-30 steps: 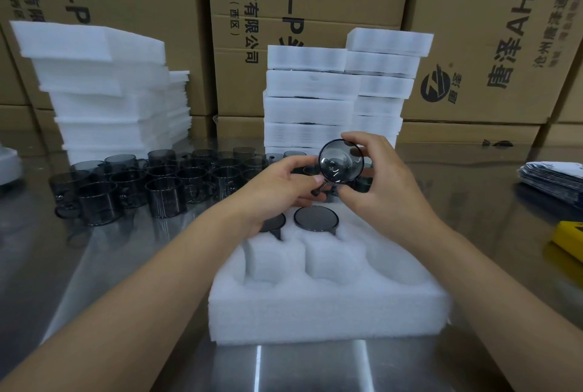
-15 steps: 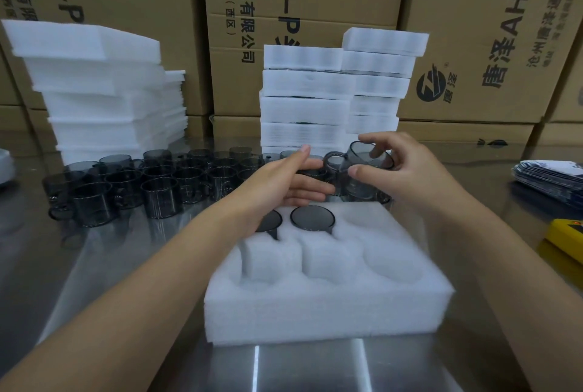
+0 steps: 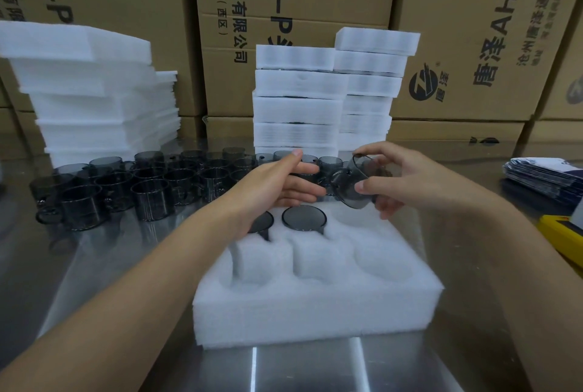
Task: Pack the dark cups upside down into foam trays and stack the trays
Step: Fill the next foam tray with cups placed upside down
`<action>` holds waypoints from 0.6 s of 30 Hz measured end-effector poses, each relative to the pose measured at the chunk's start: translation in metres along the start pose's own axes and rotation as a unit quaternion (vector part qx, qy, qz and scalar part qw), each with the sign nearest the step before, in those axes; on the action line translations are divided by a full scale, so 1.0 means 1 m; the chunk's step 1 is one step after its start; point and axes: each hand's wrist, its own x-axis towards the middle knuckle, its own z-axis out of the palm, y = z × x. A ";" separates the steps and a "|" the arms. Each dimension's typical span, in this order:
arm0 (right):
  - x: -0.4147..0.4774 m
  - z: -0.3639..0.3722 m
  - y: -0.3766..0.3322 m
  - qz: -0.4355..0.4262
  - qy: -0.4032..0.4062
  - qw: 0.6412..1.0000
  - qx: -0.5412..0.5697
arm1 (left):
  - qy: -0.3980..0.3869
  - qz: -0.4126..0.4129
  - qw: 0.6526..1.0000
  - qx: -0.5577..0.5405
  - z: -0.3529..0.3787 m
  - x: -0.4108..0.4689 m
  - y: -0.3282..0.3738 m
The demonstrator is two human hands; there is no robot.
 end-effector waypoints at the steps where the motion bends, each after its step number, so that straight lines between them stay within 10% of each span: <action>1: -0.001 -0.001 0.000 -0.011 -0.016 1.000 0.005 | 0.001 -0.002 1.000 -0.005 0.000 0.000 0.000; 18: 0.000 0.007 0.005 -0.020 -0.035 0.996 -0.075 | 0.007 0.138 0.974 0.178 0.012 -0.012 0.000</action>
